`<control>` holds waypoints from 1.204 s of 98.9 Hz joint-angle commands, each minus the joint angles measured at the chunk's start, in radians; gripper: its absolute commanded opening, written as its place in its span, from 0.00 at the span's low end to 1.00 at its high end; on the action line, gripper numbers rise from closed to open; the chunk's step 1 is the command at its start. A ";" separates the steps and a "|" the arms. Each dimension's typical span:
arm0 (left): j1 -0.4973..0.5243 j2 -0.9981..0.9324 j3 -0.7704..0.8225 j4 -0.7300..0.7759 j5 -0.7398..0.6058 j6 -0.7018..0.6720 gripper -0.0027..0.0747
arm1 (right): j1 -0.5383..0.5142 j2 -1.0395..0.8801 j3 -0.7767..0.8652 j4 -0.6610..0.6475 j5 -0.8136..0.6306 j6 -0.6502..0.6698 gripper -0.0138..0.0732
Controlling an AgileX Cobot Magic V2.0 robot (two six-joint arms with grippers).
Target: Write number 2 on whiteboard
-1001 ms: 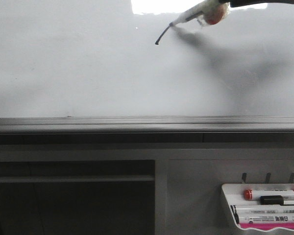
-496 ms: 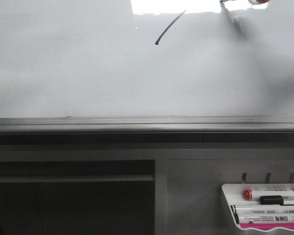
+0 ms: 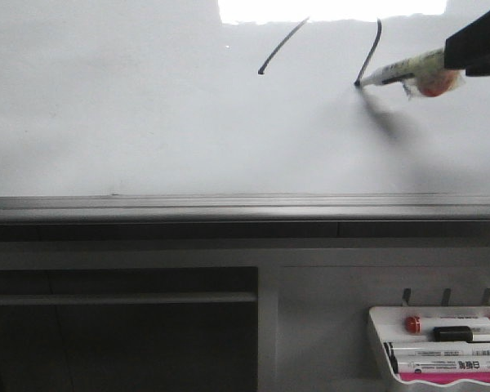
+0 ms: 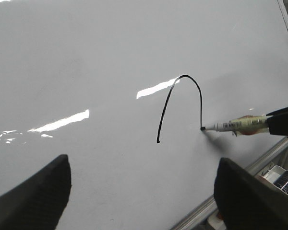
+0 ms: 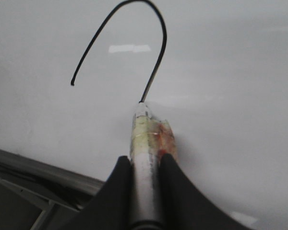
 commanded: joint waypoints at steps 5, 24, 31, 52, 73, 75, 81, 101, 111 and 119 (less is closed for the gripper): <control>0.000 -0.012 -0.028 -0.009 -0.078 -0.008 0.76 | -0.011 0.030 -0.011 0.025 0.061 -0.010 0.09; 0.000 -0.012 -0.028 -0.009 -0.080 -0.008 0.76 | -0.011 0.105 -0.011 0.033 0.158 -0.010 0.09; 0.000 -0.012 -0.028 -0.009 -0.078 -0.008 0.76 | -0.009 0.115 -0.011 0.044 0.163 -0.010 0.10; 0.000 -0.012 -0.028 -0.009 -0.076 -0.008 0.76 | -0.009 0.109 -0.014 0.044 0.098 -0.003 0.10; 0.000 -0.012 -0.028 -0.009 -0.076 -0.008 0.76 | -0.009 0.019 0.016 0.044 -0.026 0.052 0.10; 0.000 -0.012 -0.028 -0.009 -0.076 -0.008 0.76 | -0.009 0.010 0.023 0.044 -0.044 0.061 0.10; 0.000 -0.012 -0.028 -0.009 -0.076 -0.008 0.76 | -0.009 -0.029 0.044 0.044 -0.086 0.068 0.10; 0.000 -0.012 -0.028 -0.009 -0.076 -0.008 0.76 | -0.009 -0.152 0.110 0.044 -0.176 0.075 0.09; 0.000 -0.012 -0.028 -0.009 -0.076 -0.008 0.76 | -0.009 -0.187 0.114 0.044 -0.073 0.080 0.09; 0.000 -0.012 -0.028 -0.009 -0.076 -0.008 0.76 | -0.009 -0.220 0.091 0.044 0.122 0.126 0.10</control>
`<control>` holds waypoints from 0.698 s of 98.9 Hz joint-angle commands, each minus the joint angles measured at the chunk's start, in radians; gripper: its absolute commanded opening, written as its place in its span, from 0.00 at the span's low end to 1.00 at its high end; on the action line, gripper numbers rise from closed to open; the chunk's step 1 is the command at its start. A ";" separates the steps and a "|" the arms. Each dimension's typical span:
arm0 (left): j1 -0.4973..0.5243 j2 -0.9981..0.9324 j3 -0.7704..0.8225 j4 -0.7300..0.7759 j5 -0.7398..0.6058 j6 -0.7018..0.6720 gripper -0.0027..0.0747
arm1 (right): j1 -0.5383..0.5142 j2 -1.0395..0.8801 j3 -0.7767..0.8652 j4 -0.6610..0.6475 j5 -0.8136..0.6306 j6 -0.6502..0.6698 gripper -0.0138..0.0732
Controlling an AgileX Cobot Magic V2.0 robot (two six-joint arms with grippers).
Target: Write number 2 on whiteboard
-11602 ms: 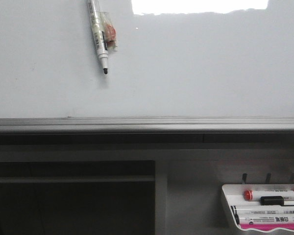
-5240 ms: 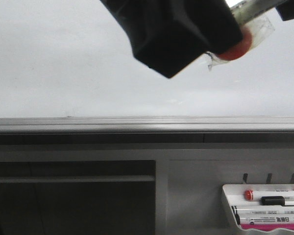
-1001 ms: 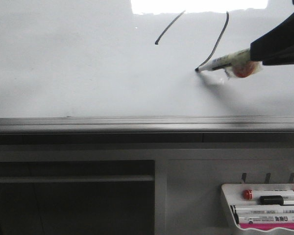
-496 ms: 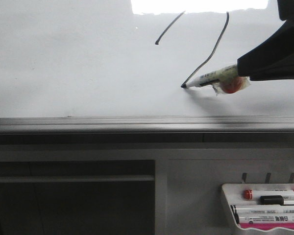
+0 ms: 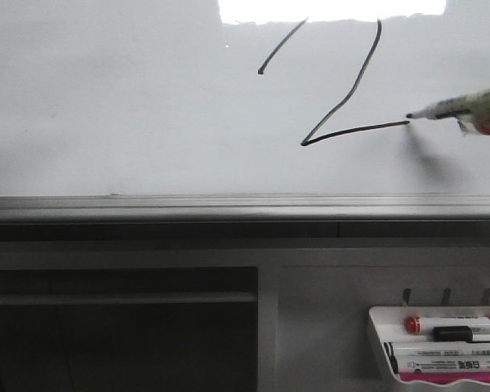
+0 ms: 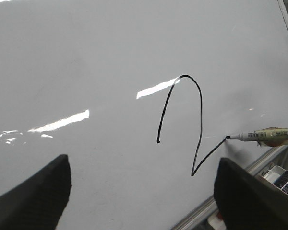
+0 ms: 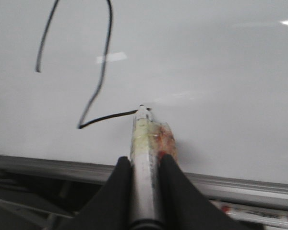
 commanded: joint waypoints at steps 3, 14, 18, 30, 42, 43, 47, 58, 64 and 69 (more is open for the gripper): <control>0.000 -0.012 -0.028 -0.007 -0.076 -0.008 0.76 | -0.004 -0.054 -0.055 0.024 0.248 0.051 0.10; -0.003 -0.012 -0.028 -0.007 -0.076 -0.008 0.76 | -0.004 -0.073 -0.101 -0.042 0.355 0.124 0.10; -0.007 -0.012 -0.028 -0.007 -0.076 -0.008 0.76 | -0.004 -0.073 -0.117 -0.082 0.376 0.151 0.10; -0.040 -0.012 -0.028 -0.007 -0.076 -0.008 0.76 | -0.004 -0.055 -0.146 -0.202 0.447 0.216 0.10; -0.114 -0.005 -0.028 -0.006 -0.074 -0.008 0.76 | -0.004 -0.018 -0.148 -0.239 0.505 0.220 0.10; -0.125 -0.005 -0.028 -0.006 -0.074 -0.008 0.76 | -0.004 -0.014 -0.148 -0.239 0.504 0.220 0.10; -0.158 0.004 -0.028 -0.003 -0.074 -0.008 0.76 | -0.004 -0.006 -0.150 -0.245 0.513 0.218 0.10; -0.241 0.048 -0.028 0.026 -0.078 -0.002 0.76 | -0.004 0.029 -0.180 -0.285 0.551 0.216 0.10; -0.280 0.078 -0.028 0.073 -0.082 -0.002 0.76 | -0.004 0.056 -0.203 -0.320 0.578 0.216 0.10; -0.301 0.105 -0.031 0.109 -0.082 -0.002 0.76 | -0.004 0.077 -0.227 -0.352 0.605 0.216 0.10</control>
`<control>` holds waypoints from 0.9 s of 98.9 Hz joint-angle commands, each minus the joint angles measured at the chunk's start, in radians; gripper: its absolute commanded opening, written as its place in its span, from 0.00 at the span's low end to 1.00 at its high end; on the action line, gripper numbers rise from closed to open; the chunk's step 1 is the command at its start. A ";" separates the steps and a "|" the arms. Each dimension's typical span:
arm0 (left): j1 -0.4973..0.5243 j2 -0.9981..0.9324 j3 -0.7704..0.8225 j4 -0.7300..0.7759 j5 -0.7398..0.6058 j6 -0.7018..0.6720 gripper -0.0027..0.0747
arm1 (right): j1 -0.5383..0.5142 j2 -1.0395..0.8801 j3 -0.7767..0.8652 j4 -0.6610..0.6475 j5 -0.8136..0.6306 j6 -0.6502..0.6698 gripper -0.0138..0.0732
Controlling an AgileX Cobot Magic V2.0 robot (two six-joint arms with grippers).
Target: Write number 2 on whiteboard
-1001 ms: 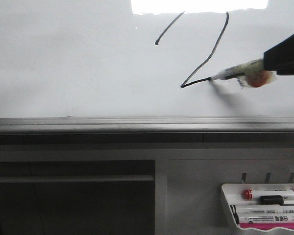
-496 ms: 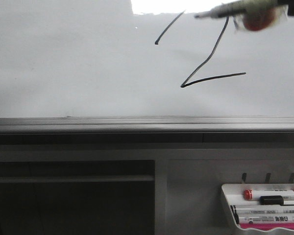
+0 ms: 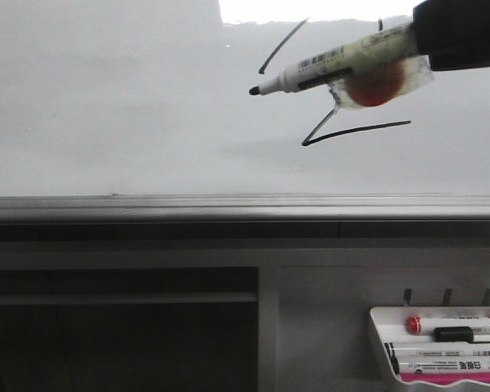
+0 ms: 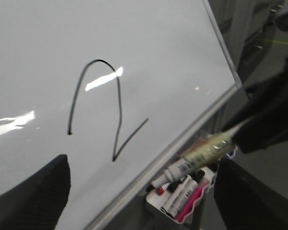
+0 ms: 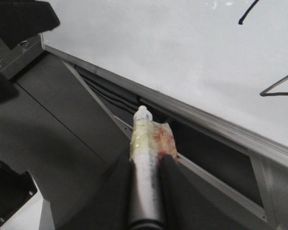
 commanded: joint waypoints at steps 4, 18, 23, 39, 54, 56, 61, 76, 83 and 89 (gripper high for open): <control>-0.059 0.055 -0.032 0.065 -0.085 -0.002 0.73 | -0.004 0.045 -0.083 -0.013 0.090 -0.003 0.10; -0.074 0.110 -0.038 0.146 -0.084 -0.002 0.59 | -0.004 0.077 -0.132 -0.050 0.144 -0.003 0.10; -0.074 0.123 -0.043 0.157 -0.085 -0.002 0.55 | -0.004 0.082 -0.145 -0.063 0.174 -0.003 0.10; -0.075 0.142 -0.051 0.186 -0.098 -0.002 0.46 | -0.004 0.090 -0.167 -0.089 0.199 -0.003 0.10; -0.075 0.144 -0.051 0.219 -0.112 -0.002 0.46 | -0.004 0.092 -0.167 -0.091 0.213 -0.003 0.10; -0.075 0.144 -0.051 0.219 -0.114 -0.002 0.46 | -0.004 0.092 -0.167 -0.091 0.213 -0.003 0.10; -0.075 0.144 -0.051 0.219 -0.118 -0.002 0.46 | -0.004 0.092 -0.167 -0.091 0.215 -0.003 0.10; -0.079 0.146 -0.051 0.222 -0.118 -0.002 0.46 | -0.004 0.092 -0.167 -0.091 0.225 -0.003 0.10; -0.098 0.155 -0.051 0.233 -0.118 -0.002 0.46 | -0.004 0.092 -0.167 -0.091 0.217 -0.003 0.10; -0.118 0.163 -0.051 0.241 -0.111 -0.002 0.46 | -0.004 0.092 -0.167 -0.091 0.215 -0.003 0.10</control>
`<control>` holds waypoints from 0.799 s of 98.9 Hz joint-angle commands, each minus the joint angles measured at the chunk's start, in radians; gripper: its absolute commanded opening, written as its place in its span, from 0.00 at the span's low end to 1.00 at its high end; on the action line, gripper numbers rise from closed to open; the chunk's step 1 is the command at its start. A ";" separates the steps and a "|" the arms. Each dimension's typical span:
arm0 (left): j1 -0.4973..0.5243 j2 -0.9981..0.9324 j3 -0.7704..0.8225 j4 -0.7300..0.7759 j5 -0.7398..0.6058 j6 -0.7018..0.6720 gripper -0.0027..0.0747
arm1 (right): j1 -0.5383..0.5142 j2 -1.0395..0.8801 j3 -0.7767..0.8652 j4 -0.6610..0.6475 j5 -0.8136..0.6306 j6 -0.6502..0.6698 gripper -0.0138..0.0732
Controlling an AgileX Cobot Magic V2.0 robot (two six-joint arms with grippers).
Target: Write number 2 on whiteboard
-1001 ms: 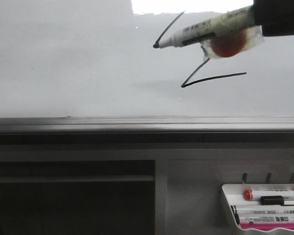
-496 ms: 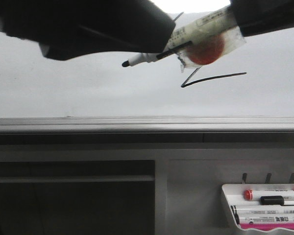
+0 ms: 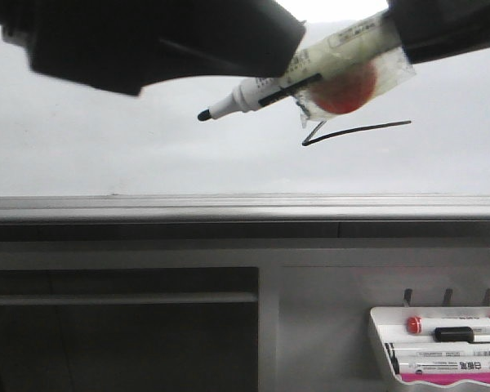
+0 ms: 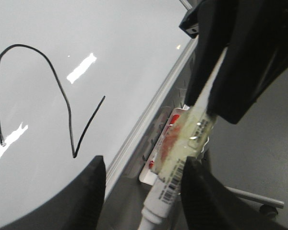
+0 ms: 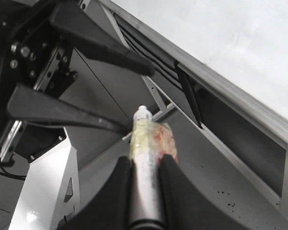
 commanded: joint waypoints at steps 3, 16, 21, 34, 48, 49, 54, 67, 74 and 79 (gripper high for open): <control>-0.040 0.000 -0.035 0.023 -0.064 -0.002 0.46 | -0.004 -0.001 -0.035 0.050 0.011 -0.005 0.10; -0.057 0.024 -0.035 0.059 -0.055 -0.002 0.47 | -0.004 -0.001 -0.035 0.050 0.022 -0.005 0.10; -0.057 0.031 -0.035 0.059 -0.055 -0.002 0.47 | -0.004 -0.001 -0.035 0.050 0.022 -0.005 0.10; -0.056 0.039 -0.035 0.066 -0.055 -0.002 0.47 | -0.004 -0.001 -0.035 0.059 0.037 -0.005 0.10; -0.056 0.045 -0.035 0.075 -0.067 -0.002 0.47 | -0.004 -0.001 -0.035 0.061 0.040 -0.005 0.10; -0.056 0.045 -0.035 0.074 -0.067 -0.002 0.47 | -0.004 -0.001 -0.035 0.061 0.040 -0.005 0.10; -0.056 0.052 -0.035 0.074 -0.067 -0.002 0.47 | -0.004 -0.001 -0.035 0.061 0.048 -0.005 0.10; -0.056 0.055 -0.035 0.074 -0.069 -0.002 0.41 | -0.004 -0.001 -0.035 0.061 0.050 -0.005 0.10; -0.056 0.055 -0.035 0.074 -0.069 -0.002 0.33 | -0.006 -0.001 -0.035 0.061 0.050 -0.005 0.10; -0.056 0.055 -0.035 0.074 -0.069 -0.002 0.26 | -0.006 -0.001 -0.035 0.061 0.050 -0.005 0.10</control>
